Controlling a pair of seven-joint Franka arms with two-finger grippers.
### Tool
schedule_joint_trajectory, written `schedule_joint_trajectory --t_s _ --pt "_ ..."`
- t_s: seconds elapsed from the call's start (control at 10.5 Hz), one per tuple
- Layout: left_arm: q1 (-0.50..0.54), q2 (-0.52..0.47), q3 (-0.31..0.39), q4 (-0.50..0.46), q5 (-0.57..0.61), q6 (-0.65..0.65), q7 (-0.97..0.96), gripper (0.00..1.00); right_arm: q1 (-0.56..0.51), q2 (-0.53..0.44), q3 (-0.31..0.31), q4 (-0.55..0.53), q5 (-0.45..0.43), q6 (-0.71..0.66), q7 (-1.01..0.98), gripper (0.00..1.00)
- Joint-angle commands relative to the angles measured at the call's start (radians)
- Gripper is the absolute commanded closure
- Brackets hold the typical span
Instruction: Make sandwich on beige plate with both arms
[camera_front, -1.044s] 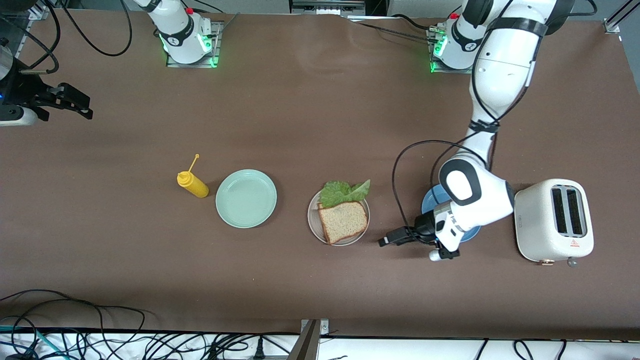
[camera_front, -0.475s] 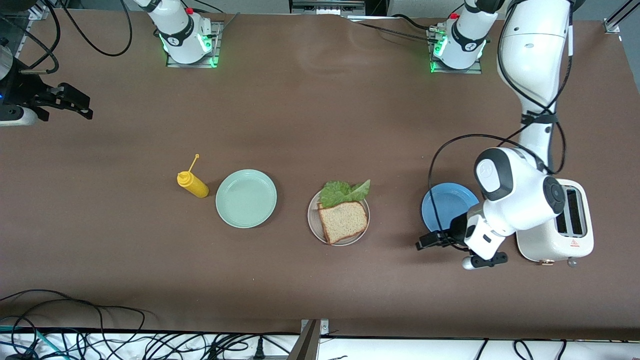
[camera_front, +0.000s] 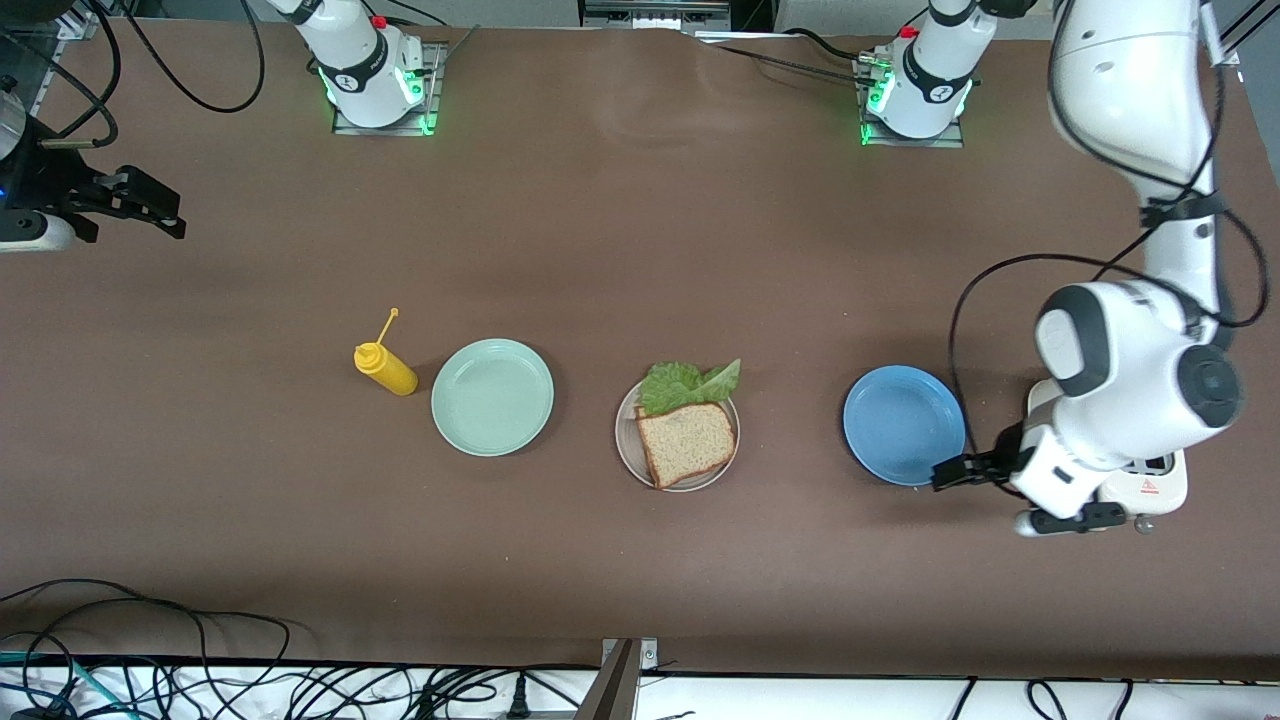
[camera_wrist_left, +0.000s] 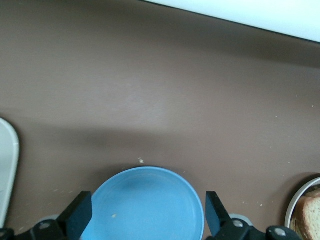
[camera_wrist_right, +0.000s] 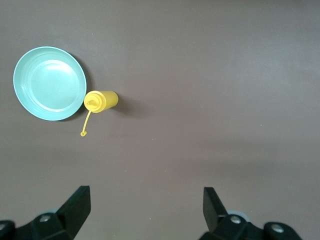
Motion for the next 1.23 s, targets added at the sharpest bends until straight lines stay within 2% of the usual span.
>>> schedule_joint_trajectory --t_s 0.0,0.38,1.14 --pt "0.033 -0.071 -0.005 -0.021 0.126 -0.075 -0.006 0.00 0.003 0.009 0.002 0.027 -0.012 -0.020 0.015 0.00" --pt "0.069 -0.134 -0.005 -0.007 0.200 -0.225 0.007 0.00 0.003 0.009 0.002 0.027 -0.010 -0.020 0.015 0.00" --pt "0.067 -0.336 -0.019 -0.003 0.206 -0.510 0.015 0.00 0.003 0.009 0.002 0.026 -0.012 -0.020 0.015 0.00"
